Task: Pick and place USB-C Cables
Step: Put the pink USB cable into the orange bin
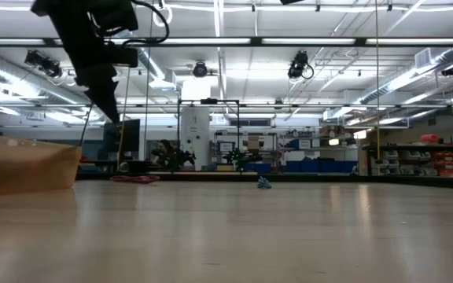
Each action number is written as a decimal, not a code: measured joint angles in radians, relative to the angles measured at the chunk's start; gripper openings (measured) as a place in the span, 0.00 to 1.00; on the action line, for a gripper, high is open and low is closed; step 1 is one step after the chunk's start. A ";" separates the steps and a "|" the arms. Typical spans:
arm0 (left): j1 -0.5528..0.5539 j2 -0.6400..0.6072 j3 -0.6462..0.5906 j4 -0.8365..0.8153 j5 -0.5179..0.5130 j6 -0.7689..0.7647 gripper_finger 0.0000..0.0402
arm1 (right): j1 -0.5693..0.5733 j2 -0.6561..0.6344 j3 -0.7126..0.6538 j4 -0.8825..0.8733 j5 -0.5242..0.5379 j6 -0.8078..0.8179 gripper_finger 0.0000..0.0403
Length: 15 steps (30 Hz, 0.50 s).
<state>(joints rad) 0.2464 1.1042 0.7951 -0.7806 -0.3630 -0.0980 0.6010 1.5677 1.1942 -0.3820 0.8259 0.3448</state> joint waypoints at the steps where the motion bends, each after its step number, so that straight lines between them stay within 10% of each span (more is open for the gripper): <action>1: 0.036 0.000 0.000 0.019 0.035 0.038 0.41 | 0.000 0.000 0.000 -0.006 0.017 0.007 0.51; 15: 0.479 0.102 0.001 -0.007 0.327 0.491 0.29 | -0.098 0.000 0.000 -0.019 0.119 -0.011 0.51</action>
<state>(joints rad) 0.7255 1.2061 0.7963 -0.7878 -0.0355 0.3930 0.5029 1.5677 1.1942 -0.4014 0.9451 0.3338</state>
